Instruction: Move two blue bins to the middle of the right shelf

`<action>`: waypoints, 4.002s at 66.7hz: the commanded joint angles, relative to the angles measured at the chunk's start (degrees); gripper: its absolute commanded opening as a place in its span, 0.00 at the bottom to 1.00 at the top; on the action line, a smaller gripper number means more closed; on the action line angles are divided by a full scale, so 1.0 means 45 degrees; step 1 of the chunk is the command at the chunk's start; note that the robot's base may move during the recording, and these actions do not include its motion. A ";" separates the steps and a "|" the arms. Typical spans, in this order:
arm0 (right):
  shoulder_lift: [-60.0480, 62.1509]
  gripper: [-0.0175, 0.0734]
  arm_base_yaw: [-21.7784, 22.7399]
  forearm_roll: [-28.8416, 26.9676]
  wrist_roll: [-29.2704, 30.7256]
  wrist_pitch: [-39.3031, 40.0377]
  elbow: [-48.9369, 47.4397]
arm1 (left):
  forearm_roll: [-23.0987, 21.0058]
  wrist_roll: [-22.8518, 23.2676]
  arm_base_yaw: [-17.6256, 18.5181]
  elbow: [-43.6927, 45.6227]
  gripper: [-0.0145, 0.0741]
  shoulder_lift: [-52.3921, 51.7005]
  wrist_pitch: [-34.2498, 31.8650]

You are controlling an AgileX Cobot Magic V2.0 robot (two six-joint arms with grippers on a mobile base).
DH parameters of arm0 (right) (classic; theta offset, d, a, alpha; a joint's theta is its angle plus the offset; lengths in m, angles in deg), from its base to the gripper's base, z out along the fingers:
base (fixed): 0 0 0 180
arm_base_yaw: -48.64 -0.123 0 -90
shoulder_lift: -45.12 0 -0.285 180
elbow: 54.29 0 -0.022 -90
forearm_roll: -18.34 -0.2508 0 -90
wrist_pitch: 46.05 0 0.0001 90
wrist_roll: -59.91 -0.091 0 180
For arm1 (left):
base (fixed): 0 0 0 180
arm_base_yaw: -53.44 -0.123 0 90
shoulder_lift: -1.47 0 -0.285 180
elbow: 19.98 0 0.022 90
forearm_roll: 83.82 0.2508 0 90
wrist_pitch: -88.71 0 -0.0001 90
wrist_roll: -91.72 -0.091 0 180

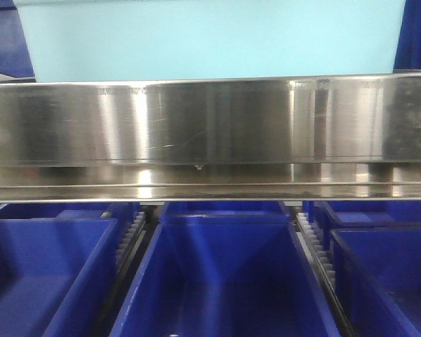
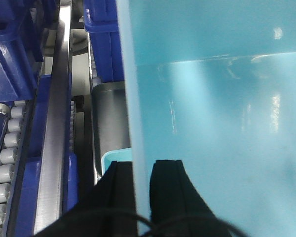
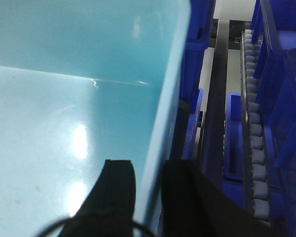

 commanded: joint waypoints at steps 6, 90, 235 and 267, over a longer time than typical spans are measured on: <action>0.0015 0.01 0.0085 0.0447 -0.0237 0.0741 -0.0102 | -0.0420 -0.0092 0.0113 0.0198 0.04 -0.0224 -0.0381; 0.0015 0.01 0.0085 0.0337 -0.0237 0.0767 -0.0102 | -0.0422 -0.0092 0.0113 0.0198 0.04 -0.0224 -0.0391; -0.1602 0.81 0.0086 -0.1087 -0.0237 -0.1571 -0.0114 | 0.0250 -0.1123 -0.0634 -0.1709 0.77 0.0523 -0.0381; -0.1398 0.81 -0.0221 -0.1053 -0.0334 -0.1571 0.2682 | -0.1151 -0.1144 -0.1589 -0.5493 0.77 -0.0462 -0.0381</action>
